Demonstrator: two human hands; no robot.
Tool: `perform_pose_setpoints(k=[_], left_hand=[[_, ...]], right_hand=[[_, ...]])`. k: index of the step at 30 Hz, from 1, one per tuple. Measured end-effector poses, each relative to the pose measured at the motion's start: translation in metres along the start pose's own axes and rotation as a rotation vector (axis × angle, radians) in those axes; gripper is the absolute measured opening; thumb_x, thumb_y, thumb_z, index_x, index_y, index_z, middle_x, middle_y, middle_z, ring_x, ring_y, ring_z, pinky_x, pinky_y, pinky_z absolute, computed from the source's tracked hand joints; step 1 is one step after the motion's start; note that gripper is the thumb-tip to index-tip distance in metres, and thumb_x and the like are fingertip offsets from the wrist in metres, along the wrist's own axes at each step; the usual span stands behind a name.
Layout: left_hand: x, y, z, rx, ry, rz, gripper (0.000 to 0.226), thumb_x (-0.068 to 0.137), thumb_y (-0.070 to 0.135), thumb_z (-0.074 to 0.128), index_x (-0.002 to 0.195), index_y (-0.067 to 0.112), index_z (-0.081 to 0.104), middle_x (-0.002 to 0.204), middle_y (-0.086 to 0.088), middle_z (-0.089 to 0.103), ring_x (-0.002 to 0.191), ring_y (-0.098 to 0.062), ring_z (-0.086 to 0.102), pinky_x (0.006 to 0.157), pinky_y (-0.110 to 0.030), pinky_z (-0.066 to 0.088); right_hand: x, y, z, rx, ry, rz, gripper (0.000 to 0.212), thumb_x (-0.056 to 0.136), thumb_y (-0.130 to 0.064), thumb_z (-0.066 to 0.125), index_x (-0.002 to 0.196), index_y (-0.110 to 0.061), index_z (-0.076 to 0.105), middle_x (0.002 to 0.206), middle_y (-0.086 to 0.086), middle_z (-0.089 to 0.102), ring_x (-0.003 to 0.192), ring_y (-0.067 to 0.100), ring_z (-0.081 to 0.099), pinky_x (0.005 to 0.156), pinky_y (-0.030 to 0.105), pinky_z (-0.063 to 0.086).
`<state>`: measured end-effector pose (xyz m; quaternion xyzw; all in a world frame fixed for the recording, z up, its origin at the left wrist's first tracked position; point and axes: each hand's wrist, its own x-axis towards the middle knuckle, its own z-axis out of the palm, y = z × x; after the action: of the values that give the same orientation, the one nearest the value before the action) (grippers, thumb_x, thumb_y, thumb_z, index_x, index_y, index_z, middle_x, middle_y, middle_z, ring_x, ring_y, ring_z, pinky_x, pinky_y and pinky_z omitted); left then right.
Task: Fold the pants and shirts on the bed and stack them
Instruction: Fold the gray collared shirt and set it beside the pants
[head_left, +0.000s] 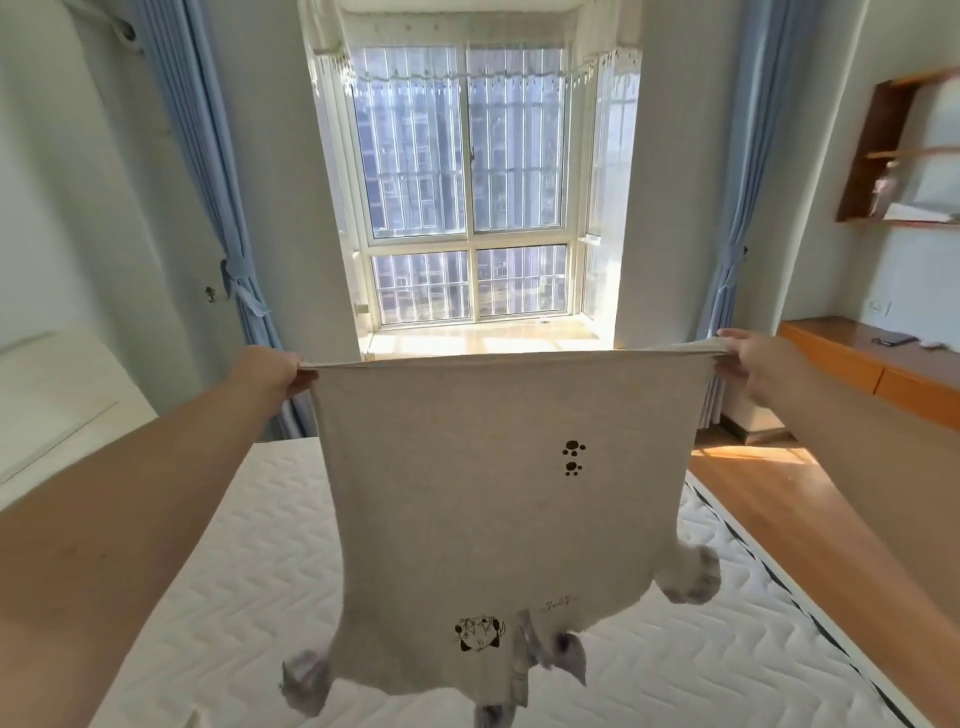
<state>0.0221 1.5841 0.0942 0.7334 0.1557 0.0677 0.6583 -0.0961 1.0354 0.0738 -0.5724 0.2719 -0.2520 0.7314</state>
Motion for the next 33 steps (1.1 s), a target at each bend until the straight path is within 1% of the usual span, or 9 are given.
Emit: perform_pose_setpoints(k=[4, 8, 10, 15, 18, 22, 26, 28, 33], left_hand=[[0.005, 0.011, 0.012, -0.093, -0.021, 0.075, 0.03, 0.097, -0.009, 0.048, 0.074, 0.008, 0.054, 0.077, -0.008, 0.054, 0.061, -0.016, 0.057, 0.038, -0.014, 0.048], [0.002, -0.005, 0.007, -0.159, -0.055, 0.144, 0.016, 0.099, -0.002, 0.05, 0.092, 0.004, 0.063, 0.101, -0.015, 0.06, 0.077, -0.015, 0.059, 0.086, -0.029, 0.054], [-0.001, -0.023, 0.002, -0.176, -0.035, 0.17, 0.017, 0.1, 0.002, 0.05, 0.11, 0.0, 0.064, 0.111, -0.018, 0.058, 0.082, -0.017, 0.061, 0.089, -0.034, 0.055], [-0.027, -0.115, -0.015, -0.221, -0.003, 0.056, 0.025, 0.101, 0.006, 0.051, 0.124, 0.005, 0.058, 0.112, -0.017, 0.057, 0.08, -0.015, 0.062, 0.086, -0.033, 0.053], [-0.063, -0.204, -0.024, -0.215, 0.017, -0.07, 0.027, 0.1, 0.006, 0.052, 0.127, 0.004, 0.054, 0.111, -0.017, 0.057, 0.085, -0.019, 0.062, 0.086, -0.034, 0.053], [-0.125, -0.339, -0.04, -0.18, 0.055, -0.295, 0.016, 0.102, 0.005, 0.048, 0.117, 0.008, 0.048, 0.103, -0.015, 0.055, 0.076, -0.016, 0.057, 0.089, -0.04, 0.053], [-0.197, -0.466, -0.065, -0.102, 0.08, -0.563, 0.01, 0.104, 0.008, 0.045, 0.099, 0.008, 0.054, 0.089, -0.007, 0.057, 0.074, -0.015, 0.056, 0.074, -0.033, 0.052], [-0.237, -0.521, -0.081, -0.028, 0.093, -0.68, 0.019, 0.104, 0.008, 0.044, 0.089, 0.008, 0.056, 0.086, -0.007, 0.058, 0.073, -0.015, 0.055, 0.071, -0.033, 0.051], [-0.319, -0.625, -0.127, 0.143, 0.114, -0.845, 0.011, 0.102, 0.005, 0.047, 0.109, 0.0, 0.054, 0.093, -0.015, 0.059, 0.074, -0.019, 0.057, 0.09, -0.043, 0.053]], right_hand=[[0.015, 0.011, 0.004, 0.035, -0.037, -0.001, 0.022, 0.101, -0.006, 0.049, 0.113, -0.014, 0.065, 0.113, 0.011, 0.059, 0.078, 0.013, 0.061, 0.085, 0.028, 0.054], [0.008, 0.023, 0.0, 0.102, -0.068, 0.002, 0.024, 0.1, -0.008, 0.052, 0.119, -0.015, 0.064, 0.101, 0.005, 0.065, 0.082, 0.013, 0.064, 0.075, 0.024, 0.055], [0.001, 0.032, -0.006, 0.14, -0.105, 0.01, 0.022, 0.1, -0.008, 0.052, 0.116, -0.015, 0.064, 0.099, 0.005, 0.066, 0.087, 0.015, 0.065, 0.079, 0.026, 0.056], [-0.033, 0.092, -0.044, 0.121, -0.117, 0.119, 0.019, 0.1, -0.005, 0.05, 0.107, -0.014, 0.064, 0.096, 0.006, 0.068, 0.086, 0.017, 0.066, 0.066, 0.024, 0.061], [-0.064, 0.16, -0.082, 0.075, -0.092, 0.243, 0.022, 0.102, -0.007, 0.046, 0.098, -0.02, 0.063, 0.097, 0.004, 0.066, 0.087, 0.015, 0.064, 0.079, 0.027, 0.058], [-0.116, 0.276, -0.151, 0.066, -0.012, 0.463, 0.019, 0.103, -0.007, 0.044, 0.108, -0.017, 0.059, 0.094, 0.006, 0.067, 0.081, 0.017, 0.066, 0.072, 0.027, 0.061], [-0.181, 0.391, -0.22, 0.003, 0.135, 0.671, 0.017, 0.104, -0.002, 0.038, 0.106, -0.011, 0.053, 0.061, -0.002, 0.071, 0.053, 0.008, 0.069, 0.054, 0.022, 0.058], [-0.216, 0.44, -0.253, -0.104, 0.17, 0.756, 0.017, 0.103, 0.0, 0.038, 0.108, -0.008, 0.052, 0.055, -0.004, 0.069, 0.049, 0.007, 0.067, 0.066, 0.022, 0.059], [-0.29, 0.527, -0.328, -0.387, 0.138, 0.912, 0.032, 0.104, -0.006, 0.041, 0.134, 0.002, 0.046, 0.101, 0.013, 0.067, 0.084, 0.022, 0.059, 0.091, 0.03, 0.05]])
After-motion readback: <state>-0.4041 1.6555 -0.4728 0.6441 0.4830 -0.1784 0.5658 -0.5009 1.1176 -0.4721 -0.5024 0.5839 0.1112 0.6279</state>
